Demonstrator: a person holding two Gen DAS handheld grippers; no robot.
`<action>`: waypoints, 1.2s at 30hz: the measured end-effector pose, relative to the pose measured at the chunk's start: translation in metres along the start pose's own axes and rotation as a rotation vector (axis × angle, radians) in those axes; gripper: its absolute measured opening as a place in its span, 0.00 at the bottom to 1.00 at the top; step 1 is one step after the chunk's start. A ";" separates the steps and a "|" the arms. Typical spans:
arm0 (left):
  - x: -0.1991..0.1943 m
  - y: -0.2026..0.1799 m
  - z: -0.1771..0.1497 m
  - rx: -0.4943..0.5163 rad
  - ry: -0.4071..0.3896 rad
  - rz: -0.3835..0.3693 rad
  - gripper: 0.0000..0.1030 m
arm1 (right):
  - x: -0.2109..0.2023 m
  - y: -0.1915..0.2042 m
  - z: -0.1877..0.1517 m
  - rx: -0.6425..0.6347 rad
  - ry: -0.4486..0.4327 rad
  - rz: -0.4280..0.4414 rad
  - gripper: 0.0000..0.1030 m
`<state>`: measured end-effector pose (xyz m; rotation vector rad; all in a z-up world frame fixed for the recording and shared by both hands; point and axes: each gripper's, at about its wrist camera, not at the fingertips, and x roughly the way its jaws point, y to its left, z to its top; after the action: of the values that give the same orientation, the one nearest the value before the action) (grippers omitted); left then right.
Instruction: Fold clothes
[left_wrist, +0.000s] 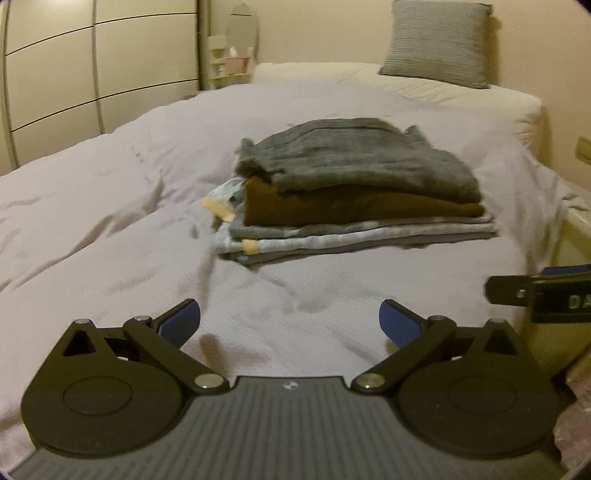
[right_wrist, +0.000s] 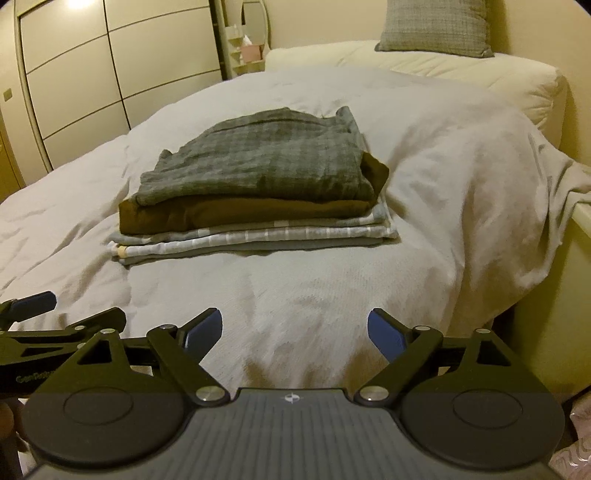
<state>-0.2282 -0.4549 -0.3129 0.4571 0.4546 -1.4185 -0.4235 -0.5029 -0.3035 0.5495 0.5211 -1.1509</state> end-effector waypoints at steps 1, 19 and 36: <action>-0.003 -0.002 0.000 0.014 0.000 -0.007 0.99 | -0.003 0.001 0.000 0.002 0.002 0.001 0.85; -0.049 -0.008 -0.001 -0.002 -0.021 -0.022 0.99 | -0.036 0.005 -0.008 -0.009 -0.021 -0.021 0.86; -0.070 -0.010 -0.005 -0.029 -0.014 -0.010 0.99 | -0.062 0.006 -0.007 0.004 -0.043 -0.012 0.86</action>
<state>-0.2453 -0.3953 -0.2780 0.4212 0.4664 -1.4225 -0.4381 -0.4534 -0.2679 0.5244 0.4854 -1.1731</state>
